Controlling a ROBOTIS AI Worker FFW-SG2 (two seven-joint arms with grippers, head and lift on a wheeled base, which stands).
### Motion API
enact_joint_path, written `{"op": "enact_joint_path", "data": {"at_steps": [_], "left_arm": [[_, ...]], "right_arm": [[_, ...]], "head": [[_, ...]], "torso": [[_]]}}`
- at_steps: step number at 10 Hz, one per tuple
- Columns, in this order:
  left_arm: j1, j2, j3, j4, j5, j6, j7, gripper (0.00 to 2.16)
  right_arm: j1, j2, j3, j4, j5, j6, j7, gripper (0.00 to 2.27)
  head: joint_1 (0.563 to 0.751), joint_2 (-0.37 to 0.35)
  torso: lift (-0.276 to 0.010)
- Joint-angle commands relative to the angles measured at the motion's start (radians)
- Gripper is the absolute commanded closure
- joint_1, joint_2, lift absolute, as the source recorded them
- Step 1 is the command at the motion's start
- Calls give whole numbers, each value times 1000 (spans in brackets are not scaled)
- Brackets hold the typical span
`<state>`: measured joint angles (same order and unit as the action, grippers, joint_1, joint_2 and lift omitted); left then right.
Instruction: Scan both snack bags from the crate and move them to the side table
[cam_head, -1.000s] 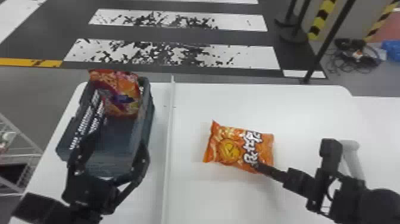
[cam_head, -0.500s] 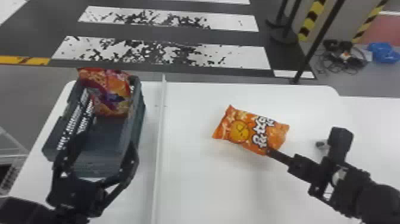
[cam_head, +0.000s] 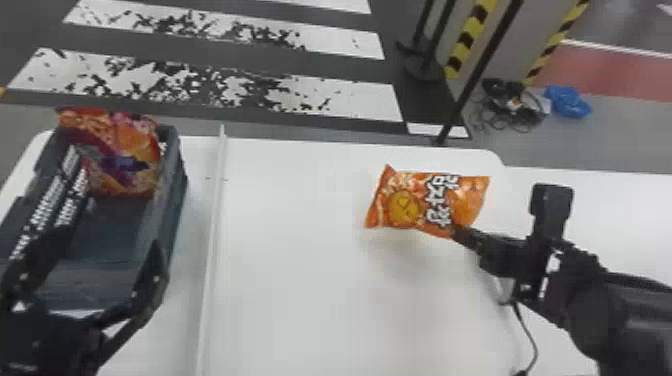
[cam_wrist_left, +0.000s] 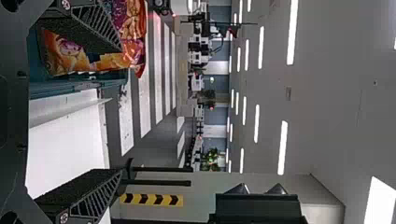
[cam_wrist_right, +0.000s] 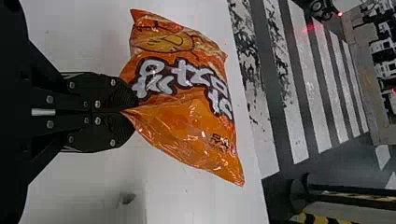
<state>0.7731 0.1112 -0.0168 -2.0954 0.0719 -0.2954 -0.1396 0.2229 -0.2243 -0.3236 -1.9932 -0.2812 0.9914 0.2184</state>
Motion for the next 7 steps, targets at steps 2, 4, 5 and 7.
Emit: {"op": "enact_joint_path", "data": {"at_steps": [2, 4, 5, 7], "left_arm": [[-5, 4, 3, 5, 6, 0, 0, 80], [-8, 4, 1, 9, 8, 0, 0, 80], [-8, 5, 1, 11, 14, 0, 0, 80], [-9, 7, 3, 14, 17, 0, 0, 80]], "right_arm": [[118, -105, 156, -102, 323, -222, -63, 2250], [167, -150, 273, -114, 554, -342, -116, 2246], [184, -162, 330, -110, 668, -388, -160, 2250], [219, -190, 465, -41, 952, -489, -272, 2250]], "head": [[695, -255], [695, -266], [695, -252], [695, -226]], "torso": [[-75], [-75], [-75], [-75]]}}
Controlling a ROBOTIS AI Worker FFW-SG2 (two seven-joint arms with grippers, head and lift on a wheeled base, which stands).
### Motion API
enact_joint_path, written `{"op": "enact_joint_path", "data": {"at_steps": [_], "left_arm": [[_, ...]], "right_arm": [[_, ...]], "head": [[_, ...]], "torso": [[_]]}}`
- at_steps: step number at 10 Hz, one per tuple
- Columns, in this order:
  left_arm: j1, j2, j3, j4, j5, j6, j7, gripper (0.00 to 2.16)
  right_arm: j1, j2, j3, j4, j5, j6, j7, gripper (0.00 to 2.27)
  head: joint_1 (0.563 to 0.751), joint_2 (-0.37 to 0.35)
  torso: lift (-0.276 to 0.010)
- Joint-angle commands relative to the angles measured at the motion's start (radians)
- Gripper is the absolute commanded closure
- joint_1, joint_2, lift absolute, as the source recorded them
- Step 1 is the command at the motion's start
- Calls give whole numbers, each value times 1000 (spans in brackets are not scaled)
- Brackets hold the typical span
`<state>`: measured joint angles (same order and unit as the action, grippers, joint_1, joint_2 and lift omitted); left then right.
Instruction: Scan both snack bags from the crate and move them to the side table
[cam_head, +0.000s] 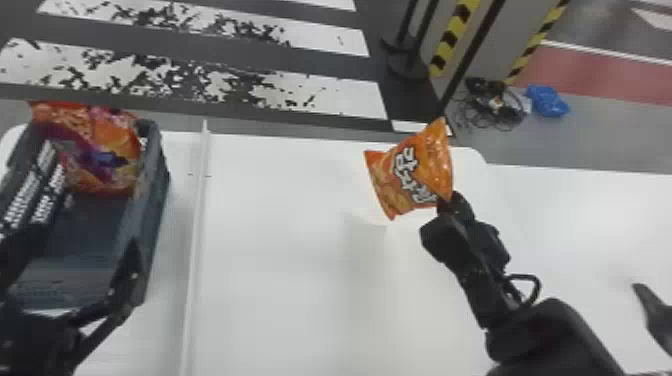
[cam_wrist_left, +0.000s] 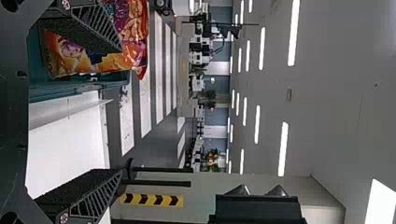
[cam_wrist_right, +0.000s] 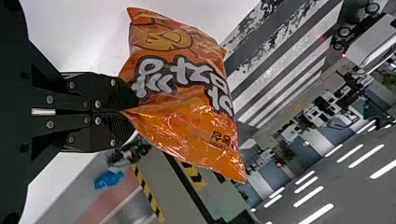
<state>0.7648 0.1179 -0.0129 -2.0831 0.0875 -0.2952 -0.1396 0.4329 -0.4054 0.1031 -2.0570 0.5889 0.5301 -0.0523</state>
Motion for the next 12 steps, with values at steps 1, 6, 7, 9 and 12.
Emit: {"op": "enact_joint_path", "data": {"at_steps": [1, 6, 7, 9, 12], "left_arm": [[-4, 2, 1, 6, 5, 0, 0, 80], [-10, 2, 7, 29, 17, -9, 0, 80], [-12, 2, 7, 34, 17, -18, 0, 80], [-13, 2, 7, 38, 18, -21, -2, 80], [-13, 2, 8, 38, 18, -21, -5, 80]], "right_arm": [[21, -23, 104, 67, 192, -34, -54, 2250], [92, -99, 293, 195, 456, -49, -175, 2148], [98, -102, 302, 210, 466, -58, -195, 1889], [116, -107, 303, 207, 465, -58, -215, 1025], [138, -113, 303, 192, 465, -43, -212, 279]], "head": [[695, -204], [695, -113], [695, -105], [695, -85], [695, -85]], "torso": [[-75], [-75], [-75], [-75], [-75]]}}
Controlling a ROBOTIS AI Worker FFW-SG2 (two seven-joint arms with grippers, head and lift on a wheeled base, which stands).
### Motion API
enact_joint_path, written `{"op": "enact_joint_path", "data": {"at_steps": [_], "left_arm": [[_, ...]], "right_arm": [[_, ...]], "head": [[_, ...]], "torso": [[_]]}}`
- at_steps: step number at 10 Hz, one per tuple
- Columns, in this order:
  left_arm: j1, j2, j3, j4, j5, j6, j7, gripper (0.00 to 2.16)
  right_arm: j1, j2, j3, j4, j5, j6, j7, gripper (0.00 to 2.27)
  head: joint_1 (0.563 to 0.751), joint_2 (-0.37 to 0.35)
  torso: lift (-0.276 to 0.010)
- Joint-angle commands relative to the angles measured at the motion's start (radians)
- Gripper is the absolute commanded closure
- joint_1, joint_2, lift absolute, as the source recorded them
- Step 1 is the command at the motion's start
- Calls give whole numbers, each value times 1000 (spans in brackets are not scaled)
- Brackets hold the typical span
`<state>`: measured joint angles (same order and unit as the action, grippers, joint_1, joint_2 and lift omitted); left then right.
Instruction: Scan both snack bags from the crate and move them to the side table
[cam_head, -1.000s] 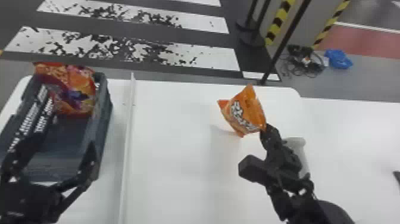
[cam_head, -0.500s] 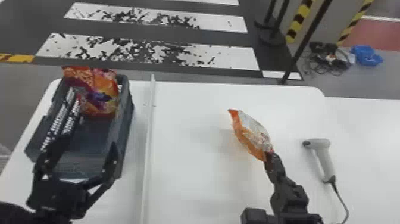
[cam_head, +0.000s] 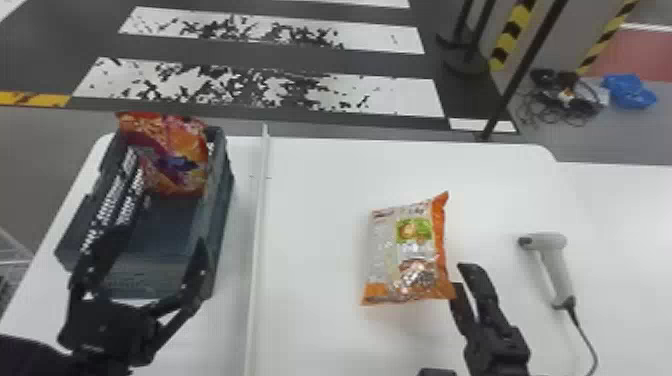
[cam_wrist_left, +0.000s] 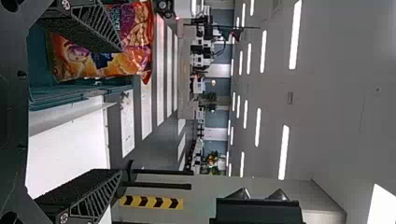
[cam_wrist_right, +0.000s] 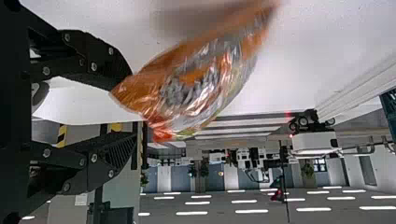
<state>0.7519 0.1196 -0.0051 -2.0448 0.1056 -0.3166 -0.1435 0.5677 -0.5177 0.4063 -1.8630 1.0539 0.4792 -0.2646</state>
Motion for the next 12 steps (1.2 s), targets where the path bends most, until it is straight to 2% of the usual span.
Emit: {"op": "enact_joint_path", "data": {"at_steps": [1, 2, 4, 5, 8, 10, 11, 12], "left_arm": [[0, 0, 0, 1, -1, 0, -1, 80], [1, -1, 0, 1, 0, 0, -1, 80], [0, 0, 0, 1, 0, -3, -1, 80], [1, 0, 2, 1, 0, -3, -1, 80], [1, 0, 2, 0, 3, -3, -2, 80], [3, 0, 5, 0, 3, -3, -2, 80], [3, 0, 7, 0, 5, -3, -2, 80], [3, -1, 7, 0, 6, -3, -2, 80]], "right_arm": [[8, -1, 0, -12, 0, 23, -1, 120], [11, -1, -7, -25, -6, 29, -1, 97], [9, 4, -64, -48, -92, 23, 7, 100], [9, 8, -116, -85, -213, -1, 39, 107], [-5, 64, -333, -185, -680, -47, 214, 144], [-31, 97, -394, -185, -788, -41, 258, 225], [-43, 120, -438, -186, -890, -38, 286, 434], [-49, 139, -471, -186, -940, -38, 318, 721]], "head": [[695, -84], [695, -89], [695, -98], [695, -111], [695, -152], [695, -175], [695, -182], [695, -187]], "torso": [[-75], [-75], [-75], [-75], [-75], [-75], [-75], [-75]]}}
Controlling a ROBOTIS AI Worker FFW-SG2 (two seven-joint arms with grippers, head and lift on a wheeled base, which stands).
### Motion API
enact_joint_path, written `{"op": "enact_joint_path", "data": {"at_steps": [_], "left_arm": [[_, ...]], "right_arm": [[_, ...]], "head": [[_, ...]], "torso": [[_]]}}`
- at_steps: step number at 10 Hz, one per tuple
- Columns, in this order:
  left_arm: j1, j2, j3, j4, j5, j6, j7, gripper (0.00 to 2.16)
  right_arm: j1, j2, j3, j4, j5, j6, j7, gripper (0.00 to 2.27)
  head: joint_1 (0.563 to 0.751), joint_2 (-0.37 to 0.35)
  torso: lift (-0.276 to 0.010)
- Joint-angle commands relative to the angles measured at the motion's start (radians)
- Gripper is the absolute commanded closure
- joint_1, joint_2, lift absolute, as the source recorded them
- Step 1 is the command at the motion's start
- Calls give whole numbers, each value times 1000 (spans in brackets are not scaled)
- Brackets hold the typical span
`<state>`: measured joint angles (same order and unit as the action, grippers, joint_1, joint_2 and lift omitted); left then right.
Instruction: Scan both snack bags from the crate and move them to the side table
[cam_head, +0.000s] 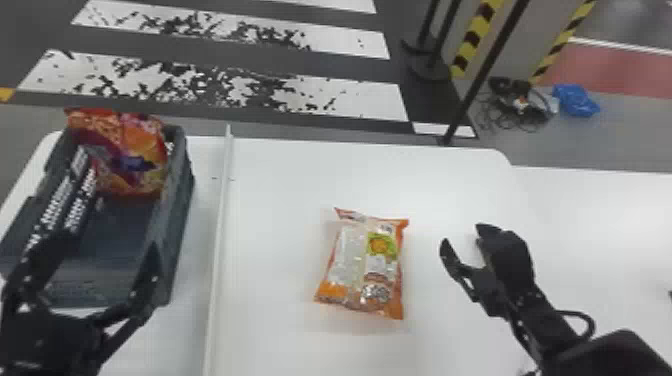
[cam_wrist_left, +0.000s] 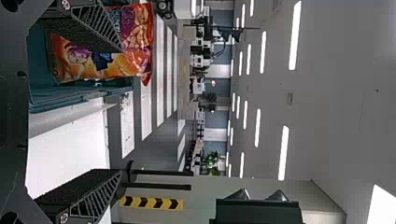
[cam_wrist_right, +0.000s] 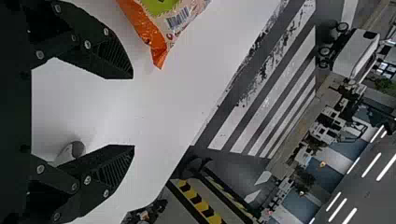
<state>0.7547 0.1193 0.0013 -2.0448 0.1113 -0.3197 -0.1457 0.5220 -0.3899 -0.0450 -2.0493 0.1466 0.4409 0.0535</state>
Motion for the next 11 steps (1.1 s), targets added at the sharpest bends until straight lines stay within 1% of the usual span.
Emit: {"op": "enact_joint_path", "data": {"at_steps": [1, 2, 3, 4, 6, 8, 11], "left_arm": [[0, -1, 0, 2, 1, 0, 0, 80], [0, -3, 0, 2, 1, 0, 0, 80], [0, -3, 0, 3, 1, 0, 0, 80], [0, -4, 0, 3, 1, 0, 0, 80], [2, -9, 0, 3, -1, 0, -2, 80], [3, -9, 0, 3, -1, 0, -2, 80], [3, -9, 0, 3, -2, 3, -3, 80]], "right_arm": [[-8, 17, -33, 0, -68, -3, 26, 1345], [-11, 32, -33, -5, -81, 0, 29, 1801], [-17, 46, -27, -14, -90, 16, 55, 2172], [-22, 57, -23, -22, -102, 19, 109, 2213], [-37, 86, -15, -26, -188, 19, 209, 2246], [-48, 109, 11, -26, -231, 25, 258, 2246], [-68, 138, 83, -22, -223, 34, 308, 2246]], "head": [[695, -190], [695, -190], [695, -188], [695, -177], [695, -120], [695, -76], [695, 8]], "torso": [[-75], [-75], [-75], [-75], [-75], [-75], [-75]]}}
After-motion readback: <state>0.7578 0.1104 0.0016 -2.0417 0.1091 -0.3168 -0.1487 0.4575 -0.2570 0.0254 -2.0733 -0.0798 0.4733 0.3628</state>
